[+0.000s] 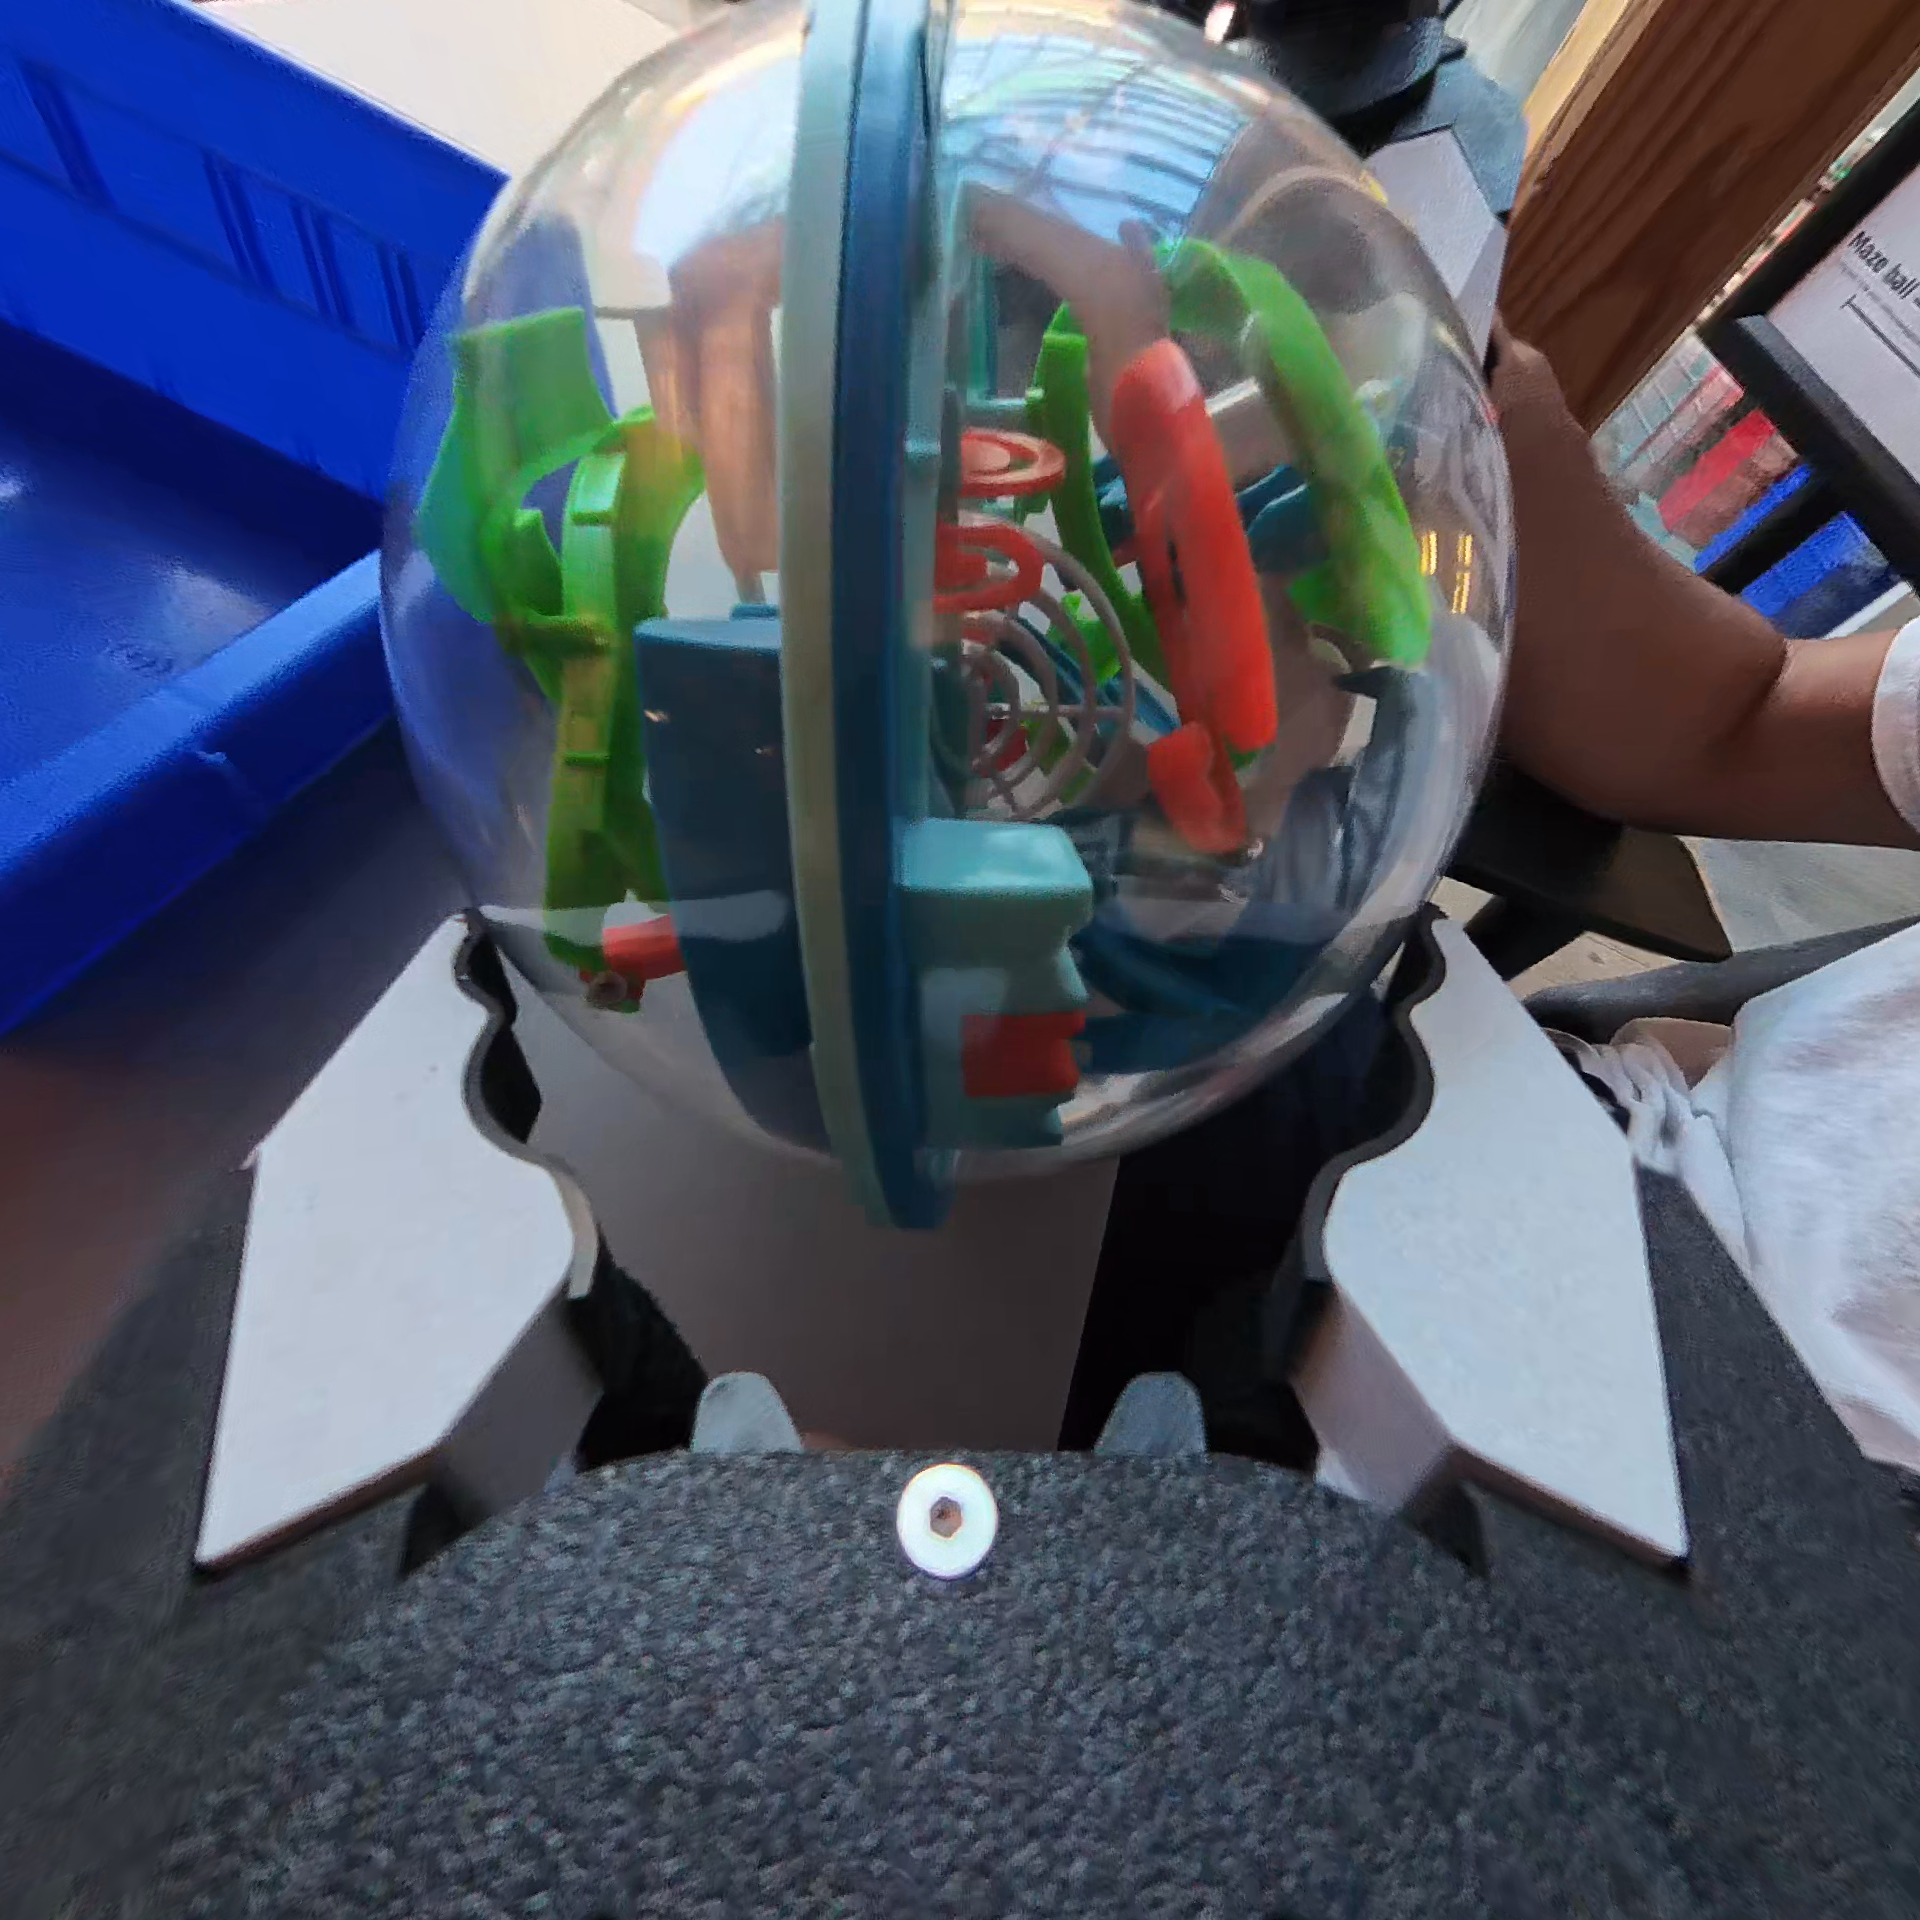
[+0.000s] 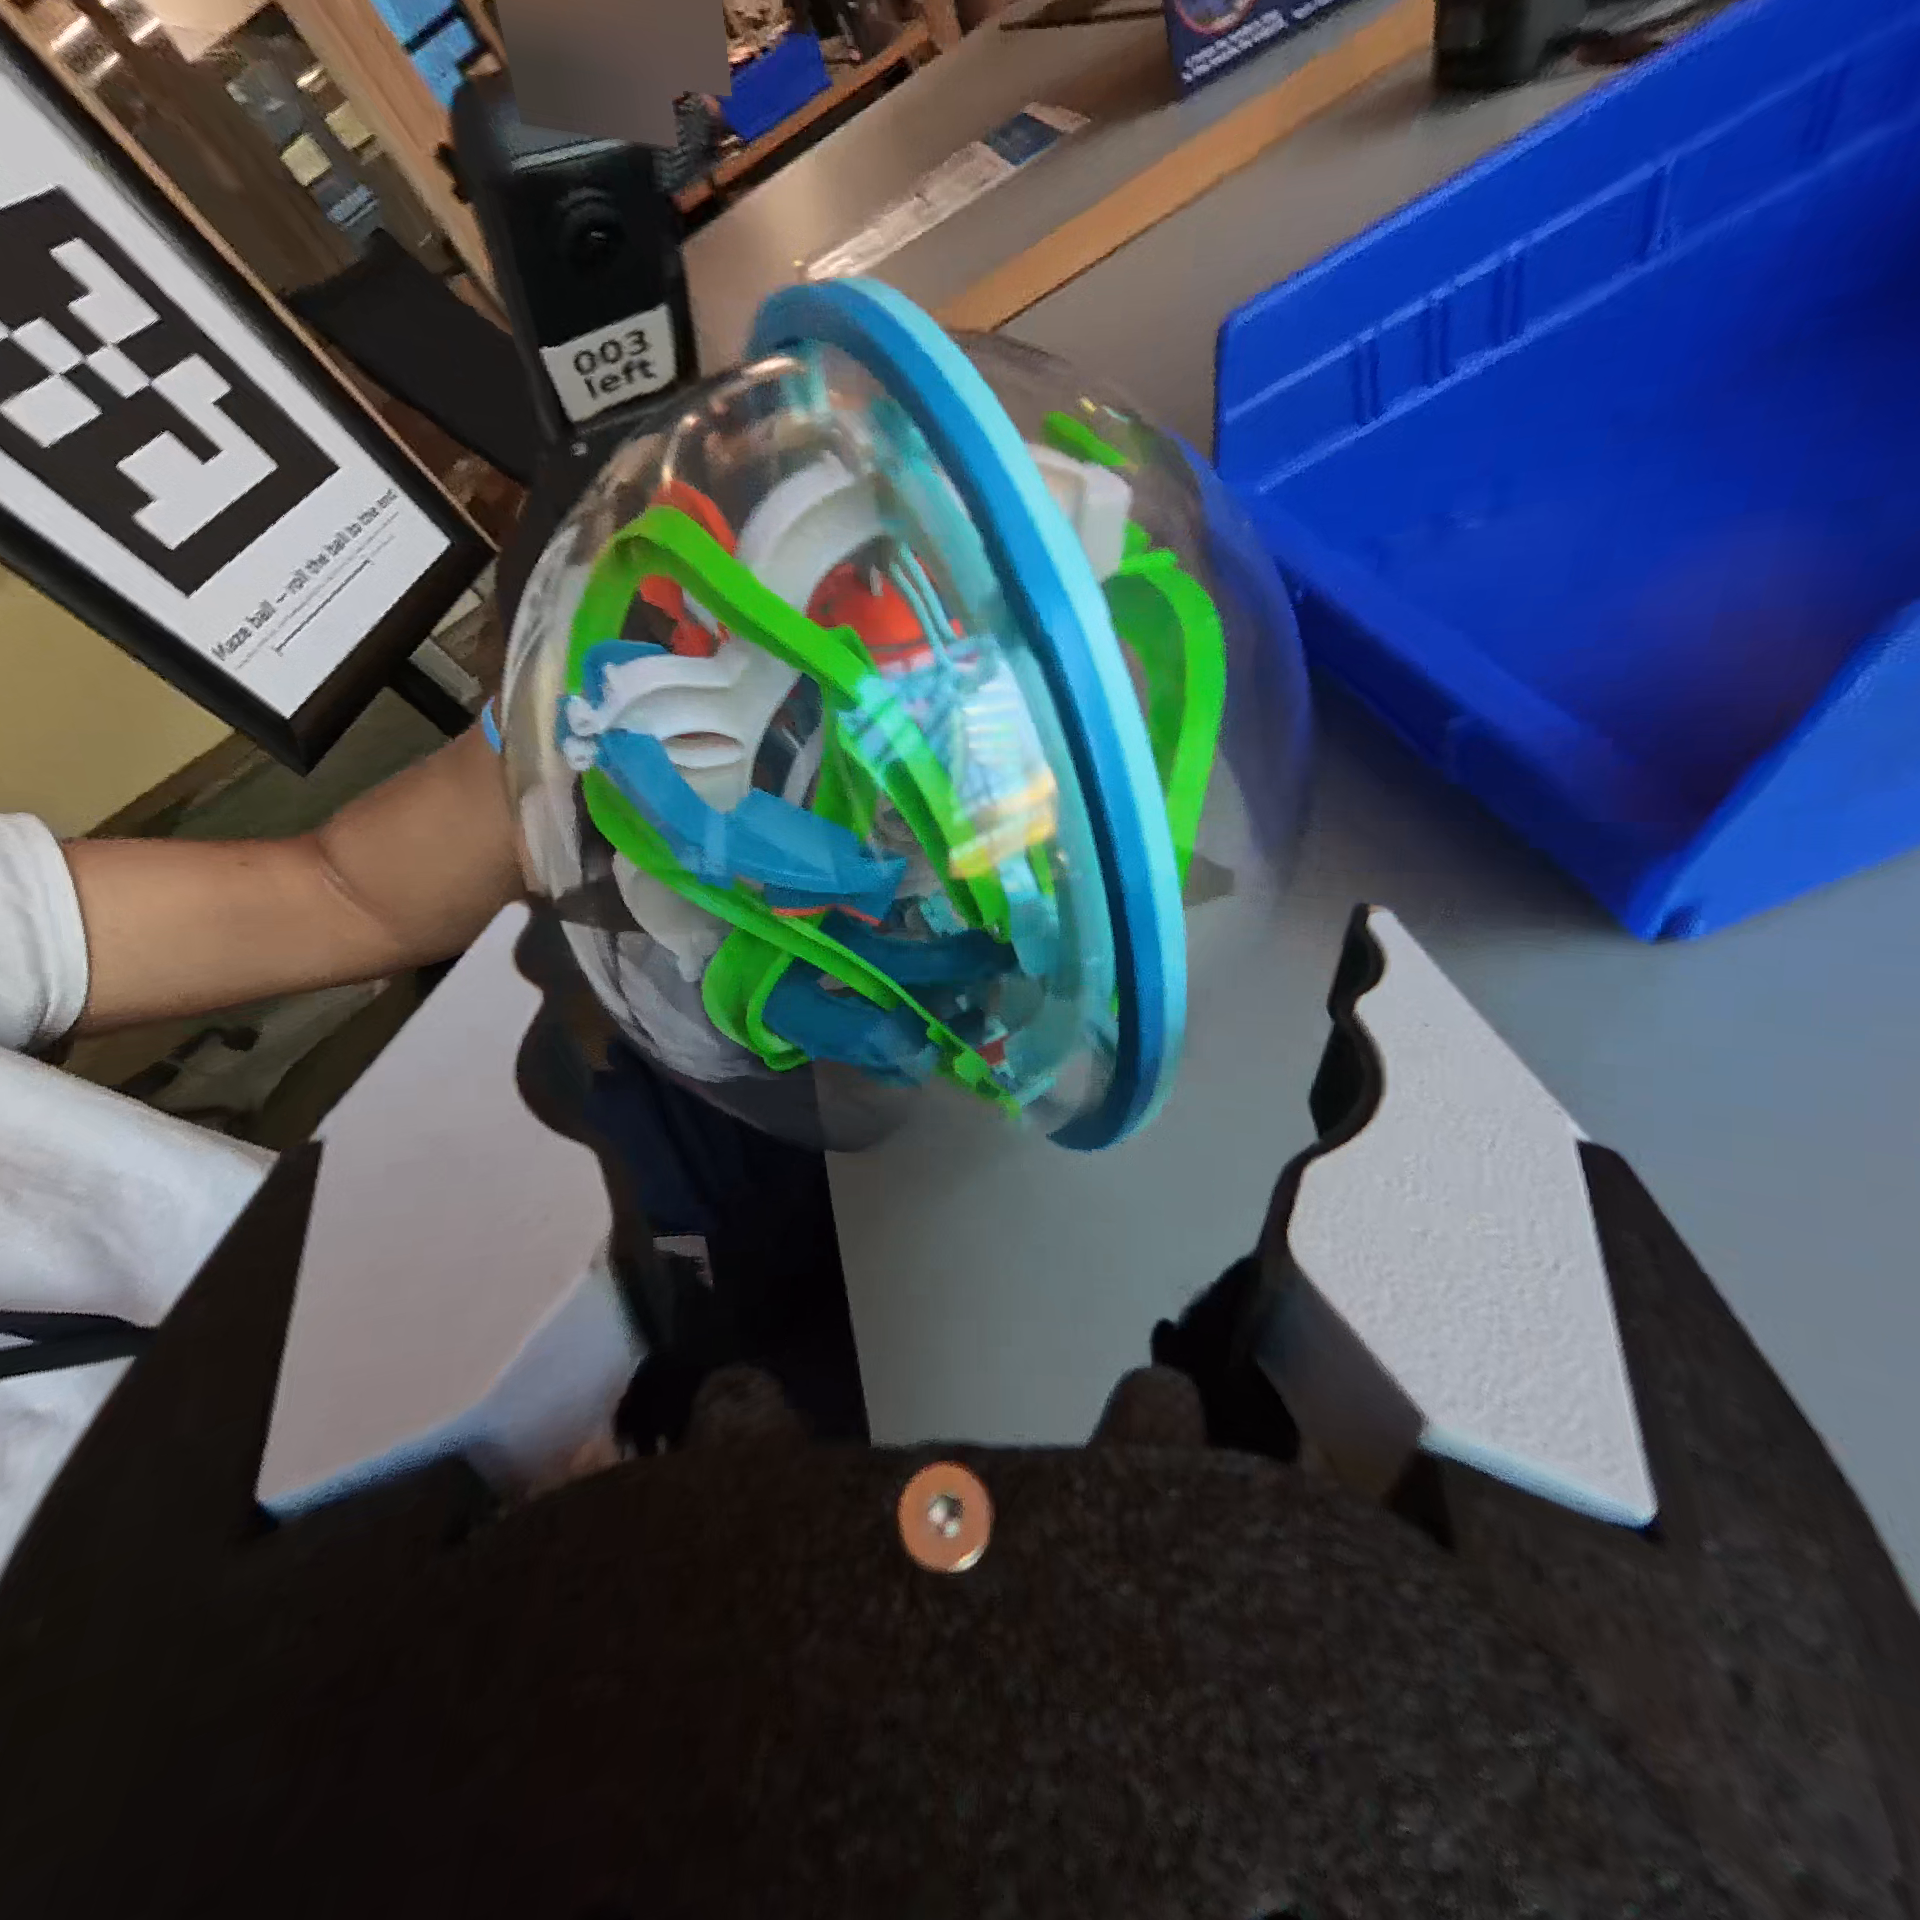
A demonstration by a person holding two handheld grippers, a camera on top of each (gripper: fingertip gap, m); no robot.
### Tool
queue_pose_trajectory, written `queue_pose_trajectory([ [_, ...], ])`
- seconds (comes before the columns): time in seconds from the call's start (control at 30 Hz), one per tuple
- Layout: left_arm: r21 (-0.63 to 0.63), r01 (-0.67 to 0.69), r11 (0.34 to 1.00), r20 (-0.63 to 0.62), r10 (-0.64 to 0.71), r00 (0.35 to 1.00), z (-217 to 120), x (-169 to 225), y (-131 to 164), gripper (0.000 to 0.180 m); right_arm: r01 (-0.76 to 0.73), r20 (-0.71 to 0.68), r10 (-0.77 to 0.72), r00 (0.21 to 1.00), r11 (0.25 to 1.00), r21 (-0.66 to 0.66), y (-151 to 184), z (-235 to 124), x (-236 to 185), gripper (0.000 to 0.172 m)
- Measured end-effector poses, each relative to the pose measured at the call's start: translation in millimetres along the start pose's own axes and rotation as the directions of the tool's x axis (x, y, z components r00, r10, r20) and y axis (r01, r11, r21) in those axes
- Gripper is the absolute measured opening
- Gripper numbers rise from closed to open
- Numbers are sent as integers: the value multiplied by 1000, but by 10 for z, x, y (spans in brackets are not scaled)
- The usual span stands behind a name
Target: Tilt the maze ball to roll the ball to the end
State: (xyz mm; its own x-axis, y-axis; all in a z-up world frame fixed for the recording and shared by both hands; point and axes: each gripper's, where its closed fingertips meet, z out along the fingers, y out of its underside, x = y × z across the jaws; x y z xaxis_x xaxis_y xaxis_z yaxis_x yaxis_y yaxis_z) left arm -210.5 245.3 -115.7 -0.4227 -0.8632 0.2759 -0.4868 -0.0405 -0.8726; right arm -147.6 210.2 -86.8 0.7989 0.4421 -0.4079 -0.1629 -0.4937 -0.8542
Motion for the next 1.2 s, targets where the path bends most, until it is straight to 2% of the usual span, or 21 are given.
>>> queue_pose_trajectory([
  [0.07,28,-38,999,47,36,998,-10,45,9,158,-92,9,91,996,996,21,34,-54,-34,151],
  [0.13,45,-84,995,109,79,991,-11,102,14,158,-162,21,161,987,986,28,82,-78,-115,153],
  [0.23,80,-119,990,217,99,971,13,159,-7,157,-201,-22,200,980,978,-58,287,46,-245,153],
  [0.3,116,-97,989,275,62,959,28,183,-7,158,-187,-85,179,980,978,-92,349,141,-247,155],
  [0.37,153,-53,987,314,2,949,29,178,31,157,-189,-88,181,979,978,-92,306,139,-246,153],
  [0.43,158,-72,985,362,10,932,30,189,59,157,-178,-74,170,983,975,-130,315,157,-256,154],
  [0.5,95,-118,988,391,72,917,22,184,118,157,-150,-50,144,988,975,-162,323,158,-251,154],
  [0.57,93,-135,986,322,99,942,-11,250,119,159,-135,-5,136,991,971,-198,339,136,-223,153],
  [0.63,114,-99,989,201,74,977,-102,299,80,154,-139,52,153,987,968,-209,330,118,-182,153],
  [0.67,115,-72,991,133,57,989,-143,299,66,157,-135,80,155,985,968,-212,319,118,-166,153],
  [0.77,89,-49,995,44,45,998,-204,110,50,159,-82,159,120,980,970,-228,279,143,-144,153],
  [0.87,70,-34,997,-76,40,996,-120,132,61,159,-6,241,63,969,973,-232,222,199,-150,153],
  [1.0,45,-31,998,-40,33,999,-30,32,169,159,6,235,35,971,985,-170,78,246,-67,153],
  [1.1,43,17,999,-27,-16,1000,24,16,242,157,2,190,6,982,999,-42,3,199,-58,154],
  [1.2,93,61,994,-7,-61,998,38,32,155,156,42,107,-52,993,995,93,26,194,-119,154],
])
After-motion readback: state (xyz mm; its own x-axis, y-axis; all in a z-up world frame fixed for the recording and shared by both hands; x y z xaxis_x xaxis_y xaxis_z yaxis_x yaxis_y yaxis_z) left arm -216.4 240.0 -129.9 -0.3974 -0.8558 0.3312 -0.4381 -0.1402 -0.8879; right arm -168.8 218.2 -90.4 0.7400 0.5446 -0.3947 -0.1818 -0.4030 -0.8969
